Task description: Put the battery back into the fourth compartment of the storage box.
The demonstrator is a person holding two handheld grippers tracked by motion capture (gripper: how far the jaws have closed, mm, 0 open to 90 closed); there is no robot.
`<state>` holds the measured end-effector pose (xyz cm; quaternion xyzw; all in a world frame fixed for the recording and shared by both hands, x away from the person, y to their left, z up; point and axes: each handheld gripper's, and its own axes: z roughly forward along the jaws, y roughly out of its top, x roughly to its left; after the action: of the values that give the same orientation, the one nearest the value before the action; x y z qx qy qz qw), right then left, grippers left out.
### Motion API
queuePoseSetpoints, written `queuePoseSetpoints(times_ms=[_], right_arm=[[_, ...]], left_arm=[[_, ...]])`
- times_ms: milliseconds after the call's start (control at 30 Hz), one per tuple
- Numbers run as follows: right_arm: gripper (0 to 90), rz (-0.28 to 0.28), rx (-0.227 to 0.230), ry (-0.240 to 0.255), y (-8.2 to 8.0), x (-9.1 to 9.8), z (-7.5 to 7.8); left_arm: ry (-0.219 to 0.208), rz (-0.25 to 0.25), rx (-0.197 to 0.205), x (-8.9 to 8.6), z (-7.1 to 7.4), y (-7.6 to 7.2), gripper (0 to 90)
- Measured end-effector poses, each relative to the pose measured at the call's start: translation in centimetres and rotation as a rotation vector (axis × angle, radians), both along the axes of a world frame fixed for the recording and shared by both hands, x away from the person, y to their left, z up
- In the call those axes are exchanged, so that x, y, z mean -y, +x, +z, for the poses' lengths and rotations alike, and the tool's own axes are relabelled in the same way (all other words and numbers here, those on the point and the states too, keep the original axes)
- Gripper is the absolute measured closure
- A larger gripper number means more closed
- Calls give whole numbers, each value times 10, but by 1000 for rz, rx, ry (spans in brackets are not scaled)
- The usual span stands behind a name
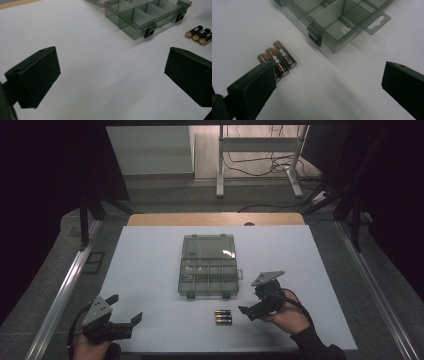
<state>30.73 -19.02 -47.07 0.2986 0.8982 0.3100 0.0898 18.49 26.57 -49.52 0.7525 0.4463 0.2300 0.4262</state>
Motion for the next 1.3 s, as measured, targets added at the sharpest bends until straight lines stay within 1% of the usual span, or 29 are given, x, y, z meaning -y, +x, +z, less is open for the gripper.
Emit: queuePoseSetpoints(times_ms=[67,133,267,300,367,467,600,700,767,900,1033,1233,1267,1300], right_arm=[[3,11,-4,-20,0,-6,-1],[32,15,-1,-39,1,-12,-2],[107,34,-12,-59,3,-20,-2],[139,46,-14,-65,3,-22,-2],[180,75,-32,-73,4,-27,-2],[242,104,-47,-90,5,-34,-4],[318,126,-88,-102,7,-43,-6],[380,148,-108,-119,9,-50,-8],[418,169,-113,-137,9,-56,-10],[493,211,-109,-179,10,-67,-13],[566,245,-113,-208,11,-75,-16],[644,293,-131,-231,14,-82,-21],[651,288,-133,-231,14,-83,-21],[658,295,-143,-232,15,-84,-22]], left_arm=[[1,-1,0,0,0,0,5],[1,-1,1,0,0,0,5],[3,-3,2,0,0,0,6],[6,-4,2,0,0,0,6],[6,-4,3,1,0,0,6],[8,-6,4,1,0,0,6],[13,-11,8,2,0,-1,7],[14,-14,10,2,0,-1,7],[14,-14,10,1,0,-1,7],[12,-16,10,1,0,-1,8],[12,-17,10,1,0,-1,8],[14,-19,9,1,0,-1,9],[14,-20,9,1,0,-1,9],[15,-20,9,1,0,-1,9]])
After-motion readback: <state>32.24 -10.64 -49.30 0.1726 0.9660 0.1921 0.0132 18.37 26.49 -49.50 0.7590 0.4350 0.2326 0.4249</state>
